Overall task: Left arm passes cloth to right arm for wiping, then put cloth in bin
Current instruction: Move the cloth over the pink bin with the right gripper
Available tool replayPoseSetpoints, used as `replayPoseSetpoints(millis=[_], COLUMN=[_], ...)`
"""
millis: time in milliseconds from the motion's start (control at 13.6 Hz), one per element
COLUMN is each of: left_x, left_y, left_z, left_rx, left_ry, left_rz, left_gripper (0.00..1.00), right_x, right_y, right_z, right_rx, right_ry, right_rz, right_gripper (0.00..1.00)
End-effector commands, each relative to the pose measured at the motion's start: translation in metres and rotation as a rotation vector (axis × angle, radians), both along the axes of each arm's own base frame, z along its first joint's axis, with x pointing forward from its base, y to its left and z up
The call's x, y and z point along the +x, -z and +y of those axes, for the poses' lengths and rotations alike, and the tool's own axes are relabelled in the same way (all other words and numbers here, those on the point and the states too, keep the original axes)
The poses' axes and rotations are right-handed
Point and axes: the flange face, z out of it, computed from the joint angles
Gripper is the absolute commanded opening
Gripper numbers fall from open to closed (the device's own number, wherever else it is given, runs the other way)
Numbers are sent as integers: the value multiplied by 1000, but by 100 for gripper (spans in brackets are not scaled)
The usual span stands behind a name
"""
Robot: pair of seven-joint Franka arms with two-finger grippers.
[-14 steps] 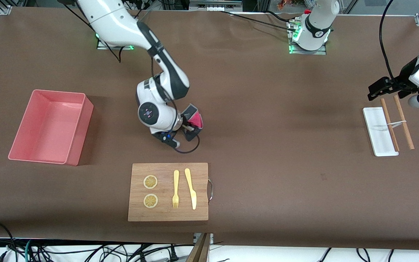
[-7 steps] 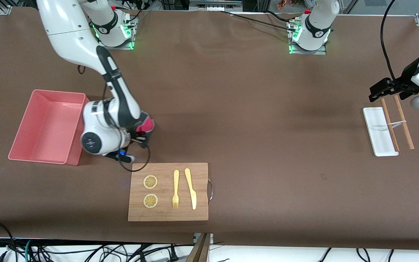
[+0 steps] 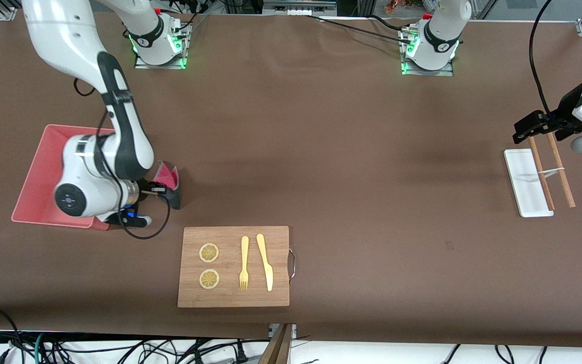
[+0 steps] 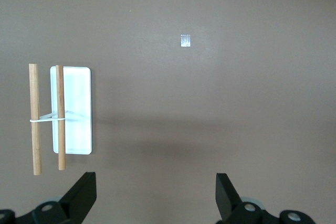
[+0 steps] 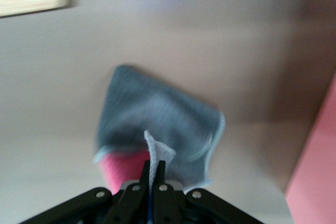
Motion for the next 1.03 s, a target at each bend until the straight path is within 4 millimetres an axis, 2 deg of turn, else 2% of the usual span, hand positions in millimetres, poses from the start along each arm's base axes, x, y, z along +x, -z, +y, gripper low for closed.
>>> replayPoseSetpoints(millis=[0,147,295,442,516,589,737,884,958], left_x=[10,18,20,20,22,24,24,24,24], left_y=[-6,-8,-8,-7,-4,-5,-7,-7,-7], left_z=[0,3,2,2,2,3,3,2,2], left_rx=[8,-3,-2,-3,-7,-7,-7,-8,-8], left_ry=[16,14,15,17,16,15,15,16,16], left_rz=[0,-9,-9,-9,-3,-8,-9,-9,-9], left_gripper=[100,100,100,100,100,100,100,100,100], right_x=[0,-2,-4,-8,-11,-13,-15,-13,-13], right_y=[-94,-142,-180,-196,-201,-203,-192,-170,-154], right_z=[-22,-41,-63,-103,-130,-154,-201,-238,-249], right_rx=[-12,-45,-53,-62,-75,-96,-104,-87,-81], right_ry=[-17,-39,-67,-118,-167,-209,-207,-220,-233], right_rz=[10,42,59,70,74,84,103,113,121], right_gripper=[0,0,0,0,0,0,0,0,0])
